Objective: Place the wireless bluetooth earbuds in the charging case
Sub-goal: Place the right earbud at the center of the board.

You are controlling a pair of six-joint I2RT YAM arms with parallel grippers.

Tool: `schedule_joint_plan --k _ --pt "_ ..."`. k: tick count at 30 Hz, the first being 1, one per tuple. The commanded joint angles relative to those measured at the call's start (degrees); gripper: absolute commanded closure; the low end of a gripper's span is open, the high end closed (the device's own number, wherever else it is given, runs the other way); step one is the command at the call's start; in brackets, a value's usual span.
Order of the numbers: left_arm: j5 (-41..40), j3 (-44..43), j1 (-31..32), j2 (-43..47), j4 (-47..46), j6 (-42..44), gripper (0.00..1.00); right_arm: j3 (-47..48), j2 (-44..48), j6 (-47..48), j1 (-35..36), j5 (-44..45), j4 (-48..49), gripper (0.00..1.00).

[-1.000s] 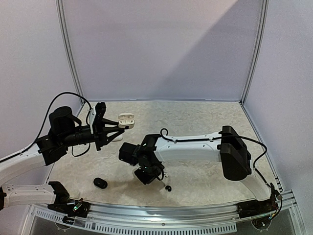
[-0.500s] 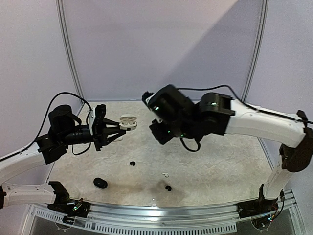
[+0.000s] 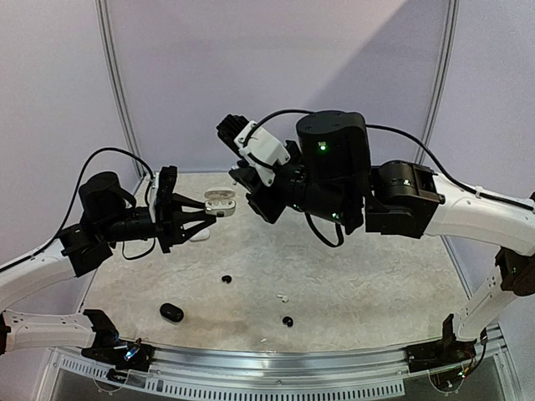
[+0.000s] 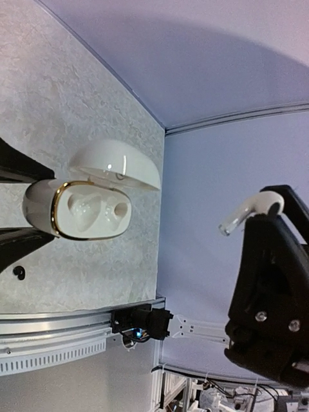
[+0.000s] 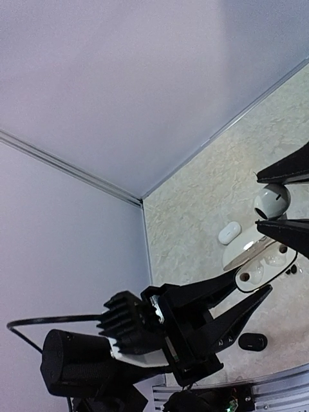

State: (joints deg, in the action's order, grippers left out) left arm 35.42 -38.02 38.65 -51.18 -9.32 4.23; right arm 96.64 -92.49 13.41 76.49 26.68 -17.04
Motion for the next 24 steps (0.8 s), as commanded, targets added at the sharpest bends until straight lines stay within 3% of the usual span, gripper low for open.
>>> schedule_joint_plan --k 1,11,24 --pt "0.38 -1.35 0.90 -0.71 -0.76 -4.05 1.00 -1.36 -1.06 6.55 0.75 -3.32 4.00 0.99" --pt "-1.26 -1.64 0.90 -0.96 -2.41 -8.06 1.00 -0.60 -5.11 14.85 2.06 2.27 2.75 1.00" --pt "-1.64 -1.24 0.81 -0.96 -2.61 -7.26 1.00 -2.20 -5.09 16.90 2.07 6.76 5.42 1.00"
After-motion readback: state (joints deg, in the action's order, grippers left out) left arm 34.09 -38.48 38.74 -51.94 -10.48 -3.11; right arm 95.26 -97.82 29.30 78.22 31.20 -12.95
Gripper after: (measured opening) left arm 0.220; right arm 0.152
